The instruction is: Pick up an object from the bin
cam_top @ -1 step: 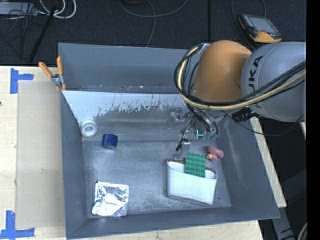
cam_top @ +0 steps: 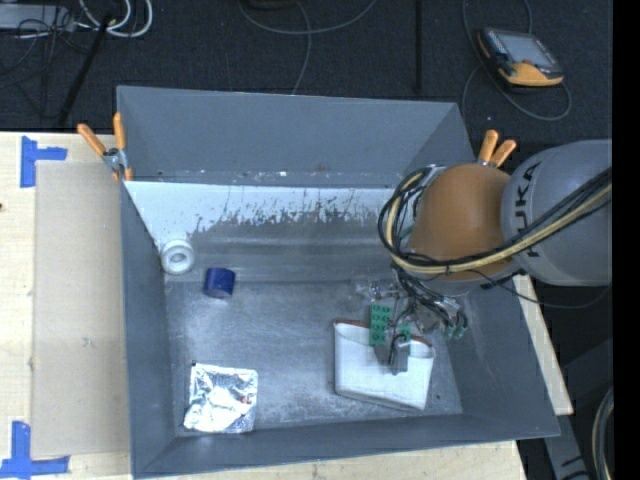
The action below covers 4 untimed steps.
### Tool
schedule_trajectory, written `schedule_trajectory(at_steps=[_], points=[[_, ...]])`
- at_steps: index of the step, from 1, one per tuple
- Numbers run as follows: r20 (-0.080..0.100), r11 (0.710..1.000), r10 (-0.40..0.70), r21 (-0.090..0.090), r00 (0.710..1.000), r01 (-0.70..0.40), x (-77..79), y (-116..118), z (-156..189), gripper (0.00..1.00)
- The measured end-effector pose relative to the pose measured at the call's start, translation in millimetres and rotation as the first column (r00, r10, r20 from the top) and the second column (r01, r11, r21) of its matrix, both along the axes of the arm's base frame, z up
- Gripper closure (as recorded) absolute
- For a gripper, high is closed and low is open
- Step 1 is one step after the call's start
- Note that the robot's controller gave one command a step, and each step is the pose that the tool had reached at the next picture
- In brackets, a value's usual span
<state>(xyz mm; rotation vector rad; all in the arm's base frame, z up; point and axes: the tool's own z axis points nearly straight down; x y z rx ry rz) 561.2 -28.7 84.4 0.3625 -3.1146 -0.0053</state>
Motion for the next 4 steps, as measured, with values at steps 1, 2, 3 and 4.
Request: schedule_trajectory(at_steps=[1,2,3,4], points=[[0.007,0.991,-0.132,0.001,0.991,0.132,-15.5,-58.1,-11.6,0.0],[0.012,1.0,0.027,-0.002,1.0,-0.027,-7.2,-26.0,43.3,0.0],[-0.006,1.0,0.025,0.001,1.0,-0.025,-12.9,-59.9,-13.6,0.0],[0.016,1.0,0.026,-0.003,1.0,-0.026,-8.1,-60.5,-9.4,1.0]])
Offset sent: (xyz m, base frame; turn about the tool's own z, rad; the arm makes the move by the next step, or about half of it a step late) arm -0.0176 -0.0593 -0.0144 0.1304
